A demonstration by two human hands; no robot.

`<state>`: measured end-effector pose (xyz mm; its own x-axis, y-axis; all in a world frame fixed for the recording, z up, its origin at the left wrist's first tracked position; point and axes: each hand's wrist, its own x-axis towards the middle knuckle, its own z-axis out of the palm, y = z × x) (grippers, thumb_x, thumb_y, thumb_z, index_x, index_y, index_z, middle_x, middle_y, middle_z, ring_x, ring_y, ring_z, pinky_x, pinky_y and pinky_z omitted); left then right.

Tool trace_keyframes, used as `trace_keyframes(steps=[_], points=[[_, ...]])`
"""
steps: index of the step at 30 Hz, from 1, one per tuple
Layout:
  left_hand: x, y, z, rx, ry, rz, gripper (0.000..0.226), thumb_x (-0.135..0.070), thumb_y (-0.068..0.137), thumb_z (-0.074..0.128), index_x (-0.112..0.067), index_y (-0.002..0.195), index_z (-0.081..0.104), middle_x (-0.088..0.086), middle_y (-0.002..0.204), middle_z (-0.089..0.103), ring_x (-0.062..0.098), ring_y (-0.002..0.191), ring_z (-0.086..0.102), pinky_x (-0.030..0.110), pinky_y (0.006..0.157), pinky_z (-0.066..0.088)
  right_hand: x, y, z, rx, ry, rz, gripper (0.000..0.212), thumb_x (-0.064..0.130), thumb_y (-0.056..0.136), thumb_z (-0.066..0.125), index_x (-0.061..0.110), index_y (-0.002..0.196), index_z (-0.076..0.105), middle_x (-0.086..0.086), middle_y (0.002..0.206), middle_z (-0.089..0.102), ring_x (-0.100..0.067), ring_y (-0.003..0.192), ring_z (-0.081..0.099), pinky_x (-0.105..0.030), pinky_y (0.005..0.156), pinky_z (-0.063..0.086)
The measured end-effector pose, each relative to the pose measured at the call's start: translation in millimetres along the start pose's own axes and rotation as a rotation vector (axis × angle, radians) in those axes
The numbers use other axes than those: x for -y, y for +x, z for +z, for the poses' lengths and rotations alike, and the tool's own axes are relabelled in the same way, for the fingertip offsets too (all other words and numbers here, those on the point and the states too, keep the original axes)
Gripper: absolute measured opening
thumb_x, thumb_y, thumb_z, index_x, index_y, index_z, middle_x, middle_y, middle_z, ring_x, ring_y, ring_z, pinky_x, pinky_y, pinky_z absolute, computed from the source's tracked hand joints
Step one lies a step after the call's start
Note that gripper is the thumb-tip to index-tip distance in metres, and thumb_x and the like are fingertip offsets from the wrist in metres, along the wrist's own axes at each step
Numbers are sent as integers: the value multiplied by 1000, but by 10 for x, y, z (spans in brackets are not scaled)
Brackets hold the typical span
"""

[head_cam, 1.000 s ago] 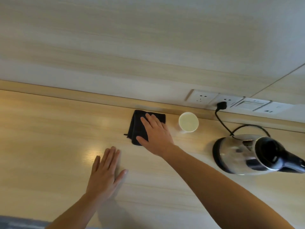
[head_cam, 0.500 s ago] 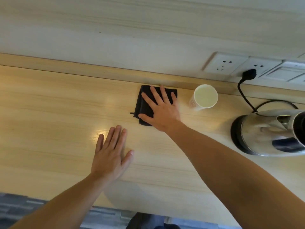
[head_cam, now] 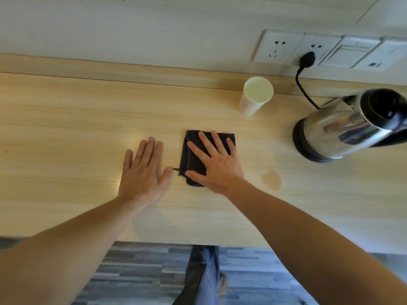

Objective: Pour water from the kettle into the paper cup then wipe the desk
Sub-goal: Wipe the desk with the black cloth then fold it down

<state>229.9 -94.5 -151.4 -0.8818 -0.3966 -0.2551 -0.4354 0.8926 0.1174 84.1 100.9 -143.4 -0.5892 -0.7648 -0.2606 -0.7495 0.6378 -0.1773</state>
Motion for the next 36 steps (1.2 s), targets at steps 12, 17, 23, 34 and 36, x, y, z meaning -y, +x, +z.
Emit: trace_keyframes(steps=[12, 17, 23, 34, 36], points=[[-34, -45, -11, -53, -31, -12, 79, -66, 102, 15, -27, 167, -6, -2, 177, -8, 16, 163, -10, 51, 133, 0, 272, -806, 270, 32, 5, 10, 84, 86, 90, 19, 50, 161, -10, 10, 173, -16, -20, 157, -26, -56, 127, -8], [-24, -50, -5, -61, -37, -2, 78, -66, 103, 17, -25, 167, -5, -1, 178, -6, 18, 164, -9, 52, 133, 0, 338, -977, 319, 54, 12, 15, 82, 85, 92, 17, 50, 161, -10, 11, 172, -18, -18, 156, -27, -53, 126, -10], [-11, -42, 8, -64, -47, 2, 79, -66, 103, 17, -26, 167, -4, -1, 178, -6, 17, 164, -8, 51, 133, 0, 436, -1209, 424, 53, 43, 21, 81, 82, 93, 22, 49, 162, -6, 12, 173, -14, -18, 157, -25, -54, 127, -8], [-112, -77, -6, -17, -122, -8, 72, -55, 107, 23, -25, 168, -2, 1, 178, -8, 20, 163, -10, 52, 132, -3, 656, -1663, 654, -73, 114, 53, 61, 63, 105, 28, 45, 163, 16, 13, 172, 11, -15, 160, 2, -44, 126, 2], [-328, -150, 20, 0, -136, 66, 69, -52, 108, 21, -25, 168, -3, 1, 177, -12, 20, 162, -14, 52, 132, -2, 676, -1780, 720, -132, 151, 47, 55, 54, 107, 35, 41, 160, 31, 11, 170, 25, -14, 159, 18, -42, 124, 15]])
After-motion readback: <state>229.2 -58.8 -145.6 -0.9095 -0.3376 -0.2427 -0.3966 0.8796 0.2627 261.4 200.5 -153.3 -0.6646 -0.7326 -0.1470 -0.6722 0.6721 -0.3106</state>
